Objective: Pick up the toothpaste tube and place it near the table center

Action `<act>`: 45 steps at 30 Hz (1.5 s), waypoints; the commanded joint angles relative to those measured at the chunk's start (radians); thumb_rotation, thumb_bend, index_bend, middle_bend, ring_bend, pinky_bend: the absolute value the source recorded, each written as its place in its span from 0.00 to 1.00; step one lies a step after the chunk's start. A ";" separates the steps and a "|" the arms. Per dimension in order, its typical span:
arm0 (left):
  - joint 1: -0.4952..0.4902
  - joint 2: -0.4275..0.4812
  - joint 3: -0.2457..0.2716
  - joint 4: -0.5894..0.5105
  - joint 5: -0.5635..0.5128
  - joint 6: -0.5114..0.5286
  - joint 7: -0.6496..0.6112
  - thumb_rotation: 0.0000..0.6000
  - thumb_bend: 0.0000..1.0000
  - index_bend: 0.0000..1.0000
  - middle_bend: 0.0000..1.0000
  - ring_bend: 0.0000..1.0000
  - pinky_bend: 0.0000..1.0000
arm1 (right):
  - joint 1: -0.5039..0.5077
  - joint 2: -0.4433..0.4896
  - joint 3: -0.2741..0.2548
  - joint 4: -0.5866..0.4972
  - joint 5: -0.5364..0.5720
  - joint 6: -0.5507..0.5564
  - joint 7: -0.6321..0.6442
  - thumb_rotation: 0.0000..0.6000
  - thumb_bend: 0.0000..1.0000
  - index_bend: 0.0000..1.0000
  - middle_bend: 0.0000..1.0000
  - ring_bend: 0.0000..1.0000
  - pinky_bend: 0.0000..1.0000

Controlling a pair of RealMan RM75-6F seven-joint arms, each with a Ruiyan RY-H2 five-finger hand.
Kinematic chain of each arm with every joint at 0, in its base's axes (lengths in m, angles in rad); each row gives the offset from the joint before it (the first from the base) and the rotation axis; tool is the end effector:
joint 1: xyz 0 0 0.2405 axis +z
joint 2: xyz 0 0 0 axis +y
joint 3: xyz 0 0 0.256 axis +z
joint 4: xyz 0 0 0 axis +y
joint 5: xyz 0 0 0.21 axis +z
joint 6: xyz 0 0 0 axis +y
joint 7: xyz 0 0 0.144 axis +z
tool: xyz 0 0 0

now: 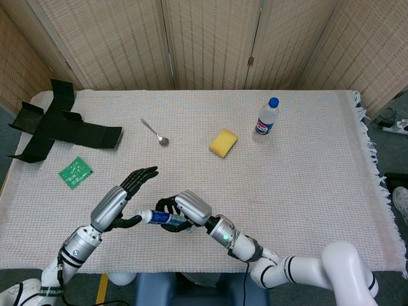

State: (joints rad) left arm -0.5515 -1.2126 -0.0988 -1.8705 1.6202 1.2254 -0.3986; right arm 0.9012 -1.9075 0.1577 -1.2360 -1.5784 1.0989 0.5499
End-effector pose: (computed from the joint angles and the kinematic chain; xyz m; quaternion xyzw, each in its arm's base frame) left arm -0.1238 0.2627 0.0852 -0.6324 -0.4757 -0.5817 0.1881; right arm -0.0224 -0.2983 -0.0975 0.6542 -0.4804 0.5824 0.0459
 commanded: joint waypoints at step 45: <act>-0.036 -0.137 0.003 0.055 -0.068 -0.049 0.486 0.00 0.13 0.00 0.05 0.00 0.00 | -0.002 -0.069 0.095 -0.061 0.133 -0.070 -0.115 1.00 0.91 0.77 0.68 0.74 0.65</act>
State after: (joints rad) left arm -0.5871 -1.3467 -0.0956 -1.8189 1.5520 1.1747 0.0778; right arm 0.8990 -1.9762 0.2529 -1.2969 -1.4458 1.0291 0.4349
